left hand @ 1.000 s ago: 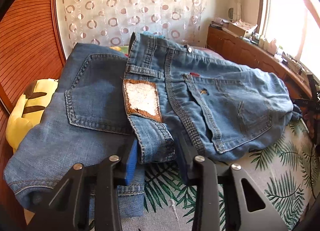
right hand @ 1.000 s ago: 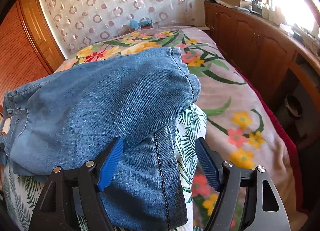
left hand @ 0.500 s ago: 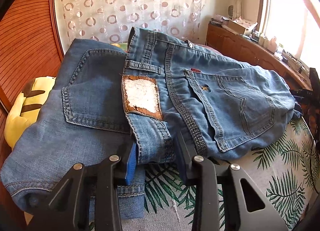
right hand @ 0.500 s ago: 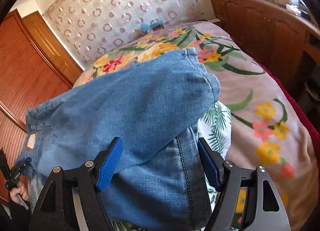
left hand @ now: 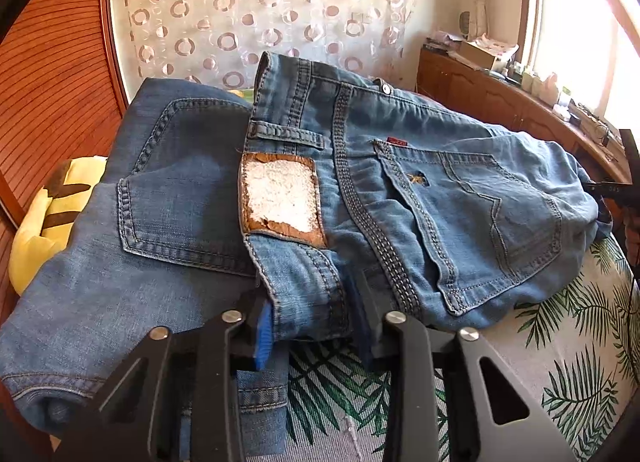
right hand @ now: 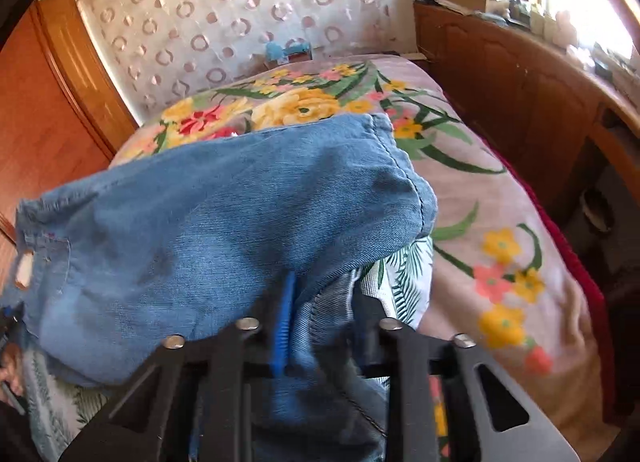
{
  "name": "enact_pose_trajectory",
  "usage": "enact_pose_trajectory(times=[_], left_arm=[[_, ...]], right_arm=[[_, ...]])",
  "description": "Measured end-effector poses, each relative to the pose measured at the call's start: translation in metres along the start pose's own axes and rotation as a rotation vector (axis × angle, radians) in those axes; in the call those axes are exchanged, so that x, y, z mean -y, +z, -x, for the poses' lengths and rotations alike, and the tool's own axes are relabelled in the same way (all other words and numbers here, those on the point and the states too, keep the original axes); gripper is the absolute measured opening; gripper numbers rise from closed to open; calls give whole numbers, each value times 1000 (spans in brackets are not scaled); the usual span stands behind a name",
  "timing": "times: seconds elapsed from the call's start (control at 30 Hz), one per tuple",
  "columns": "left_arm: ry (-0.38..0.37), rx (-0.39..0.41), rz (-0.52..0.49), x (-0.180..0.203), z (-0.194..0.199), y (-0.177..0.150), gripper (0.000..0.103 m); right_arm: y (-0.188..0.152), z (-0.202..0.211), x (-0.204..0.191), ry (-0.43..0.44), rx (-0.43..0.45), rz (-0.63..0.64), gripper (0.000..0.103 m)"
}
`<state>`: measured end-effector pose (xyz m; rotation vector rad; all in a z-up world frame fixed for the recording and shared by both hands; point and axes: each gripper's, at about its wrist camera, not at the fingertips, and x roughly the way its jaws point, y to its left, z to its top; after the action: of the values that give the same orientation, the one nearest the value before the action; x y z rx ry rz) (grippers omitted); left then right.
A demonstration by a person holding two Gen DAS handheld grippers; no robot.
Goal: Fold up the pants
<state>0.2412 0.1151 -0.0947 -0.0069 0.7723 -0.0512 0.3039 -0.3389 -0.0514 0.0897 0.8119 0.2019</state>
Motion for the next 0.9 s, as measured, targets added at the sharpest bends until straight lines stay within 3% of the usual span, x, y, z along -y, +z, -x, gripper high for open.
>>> enact_pose_trajectory(times=[0.1,0.17,0.6,0.9], left_arm=[[-17,15,5,1,6,0,18],[-11,37,-4,3,15,1,17],[12,200,-9,5,87,16,15],[22,265,22,-10,138,-3,15]], right_arm=[[-2,5,-10,-27,21,51,15],[-1,11,-14,-36,40,77,10],[-19,65,-32,-81,212,162,8],[-55,97,-35,-53,257,205,8]])
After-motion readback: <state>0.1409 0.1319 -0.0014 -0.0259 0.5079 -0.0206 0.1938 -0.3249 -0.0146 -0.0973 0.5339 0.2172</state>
